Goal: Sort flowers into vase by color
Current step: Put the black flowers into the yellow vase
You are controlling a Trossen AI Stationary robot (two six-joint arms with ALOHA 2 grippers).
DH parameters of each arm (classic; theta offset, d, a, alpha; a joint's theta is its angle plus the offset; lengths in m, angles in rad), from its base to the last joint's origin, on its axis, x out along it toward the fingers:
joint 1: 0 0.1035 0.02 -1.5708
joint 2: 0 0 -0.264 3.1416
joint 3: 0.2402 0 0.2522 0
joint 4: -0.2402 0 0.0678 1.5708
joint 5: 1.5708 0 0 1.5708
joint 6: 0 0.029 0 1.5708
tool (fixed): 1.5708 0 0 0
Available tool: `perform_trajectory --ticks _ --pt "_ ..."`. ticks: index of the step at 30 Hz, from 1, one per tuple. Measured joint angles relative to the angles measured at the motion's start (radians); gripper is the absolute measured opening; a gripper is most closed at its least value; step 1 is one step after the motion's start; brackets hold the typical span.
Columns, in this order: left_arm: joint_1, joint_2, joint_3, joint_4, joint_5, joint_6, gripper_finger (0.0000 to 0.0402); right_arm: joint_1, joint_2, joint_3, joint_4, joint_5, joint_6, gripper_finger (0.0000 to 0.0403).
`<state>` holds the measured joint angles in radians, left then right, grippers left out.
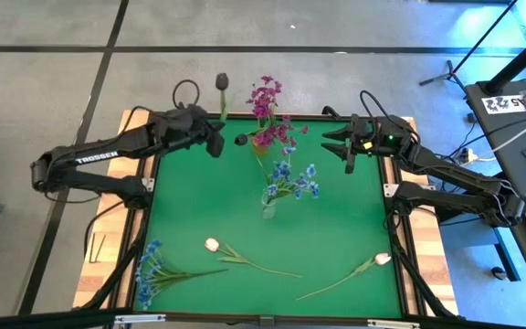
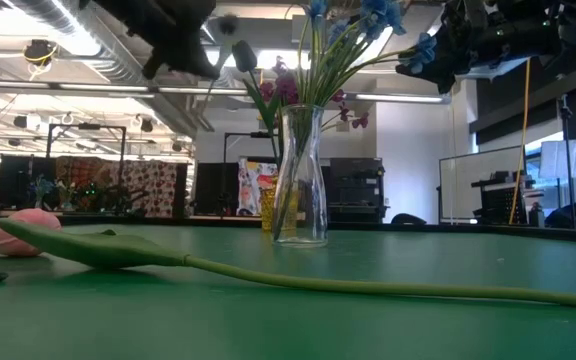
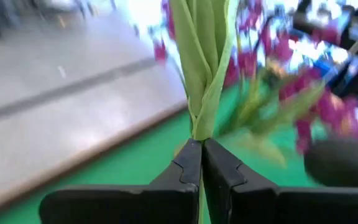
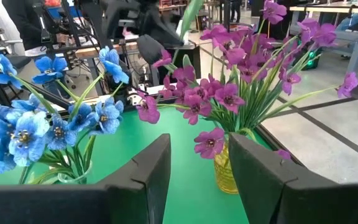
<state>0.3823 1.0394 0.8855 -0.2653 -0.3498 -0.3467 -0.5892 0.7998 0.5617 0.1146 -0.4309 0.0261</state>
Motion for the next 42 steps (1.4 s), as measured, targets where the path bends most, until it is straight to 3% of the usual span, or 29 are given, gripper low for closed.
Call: perform_trajectory --ticks 10,15,19,34,42 --pt "0.027 0.01 -0.183 0.47 -0.026 0.155 0.0 0.0 0.0 0.0 -0.011 -0.014 0.019 0.016" --pt "0.06 0.015 -0.311 0.774 0.102 0.196 0.0 0.0 0.0 0.0 -0.011 -0.014 0.014 0.016" --pt "0.092 0.041 -0.379 0.951 0.145 0.199 0.0 0.0 0.0 0.0 -0.008 -0.014 0.011 0.016" --pt "0.169 0.301 -0.39 1.319 0.242 0.226 0.0 0.0 0.0 0.0 0.007 0.019 -0.005 0.016" --pt "0.17 0.383 -0.352 1.363 0.248 0.23 0.0 0.0 0.0 0.0 0.008 0.021 0.019 0.016"
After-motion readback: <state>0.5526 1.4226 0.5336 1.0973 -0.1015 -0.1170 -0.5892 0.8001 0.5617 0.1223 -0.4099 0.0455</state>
